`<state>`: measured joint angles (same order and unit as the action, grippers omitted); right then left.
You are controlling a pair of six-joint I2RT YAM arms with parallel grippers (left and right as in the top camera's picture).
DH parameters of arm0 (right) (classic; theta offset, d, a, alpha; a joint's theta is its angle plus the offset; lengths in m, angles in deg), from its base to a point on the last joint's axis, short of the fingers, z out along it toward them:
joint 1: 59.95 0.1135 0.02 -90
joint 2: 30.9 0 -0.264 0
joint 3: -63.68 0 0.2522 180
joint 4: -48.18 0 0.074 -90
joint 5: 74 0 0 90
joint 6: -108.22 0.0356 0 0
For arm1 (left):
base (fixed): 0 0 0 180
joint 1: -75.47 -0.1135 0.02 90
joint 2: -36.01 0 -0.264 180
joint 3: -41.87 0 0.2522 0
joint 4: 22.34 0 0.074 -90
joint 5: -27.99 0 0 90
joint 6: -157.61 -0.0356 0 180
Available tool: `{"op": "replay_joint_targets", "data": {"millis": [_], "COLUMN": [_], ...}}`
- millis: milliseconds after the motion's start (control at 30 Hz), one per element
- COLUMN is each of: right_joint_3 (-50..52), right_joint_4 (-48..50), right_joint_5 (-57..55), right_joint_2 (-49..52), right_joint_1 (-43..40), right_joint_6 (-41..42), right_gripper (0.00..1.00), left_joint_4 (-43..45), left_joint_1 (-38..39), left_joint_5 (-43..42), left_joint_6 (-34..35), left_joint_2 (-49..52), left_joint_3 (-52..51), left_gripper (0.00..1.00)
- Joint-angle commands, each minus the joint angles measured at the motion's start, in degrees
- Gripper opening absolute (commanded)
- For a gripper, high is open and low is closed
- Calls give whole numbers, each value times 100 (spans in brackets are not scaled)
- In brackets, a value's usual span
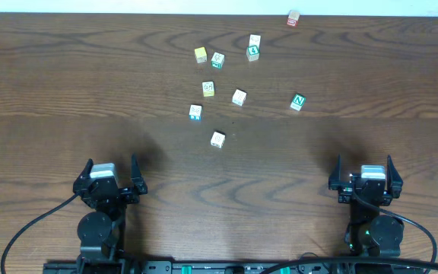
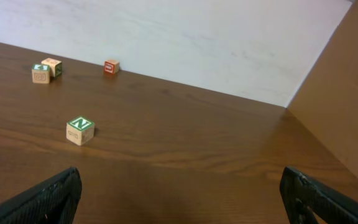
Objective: Lift 3 blocks
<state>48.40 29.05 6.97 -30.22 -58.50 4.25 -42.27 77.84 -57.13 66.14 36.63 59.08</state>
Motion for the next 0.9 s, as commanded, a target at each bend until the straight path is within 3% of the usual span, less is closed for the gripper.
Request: {"op": "replay_joint_targets", "data": {"millis": [0, 333, 500, 600, 700, 867], "right_joint_3": [20, 17, 17, 13, -11, -55], "right_joint_4": [-2, -44, 39, 203, 411, 638], "right_joint_5": [28, 275, 1108, 1397, 1408, 1408], "right_joint_2": [-31, -26, -17, 44, 116, 146], "right_joint_1": [-72, -72, -72, -70, -72, -70], "right_joint_6": [-24, 332, 1222, 1287, 1283, 1283], "right_gripper": [99, 99, 99, 99, 99, 99], "left_joint_4": [-9, 151, 201, 251, 304, 310], "left_joint_1": [17, 20, 20, 22, 22, 22], "left_joint_5": [586, 702, 111, -354, -1064, -1088], "left_joint_6": [-597, -745, -684, -160, -103, -101], "left_joint_2": [-44, -42, -42, -39, -39, -39], "left_joint_3": [-179, -179, -179, -179, -177, -173], "left_gripper": [94, 94, 94, 94, 94, 94]}}
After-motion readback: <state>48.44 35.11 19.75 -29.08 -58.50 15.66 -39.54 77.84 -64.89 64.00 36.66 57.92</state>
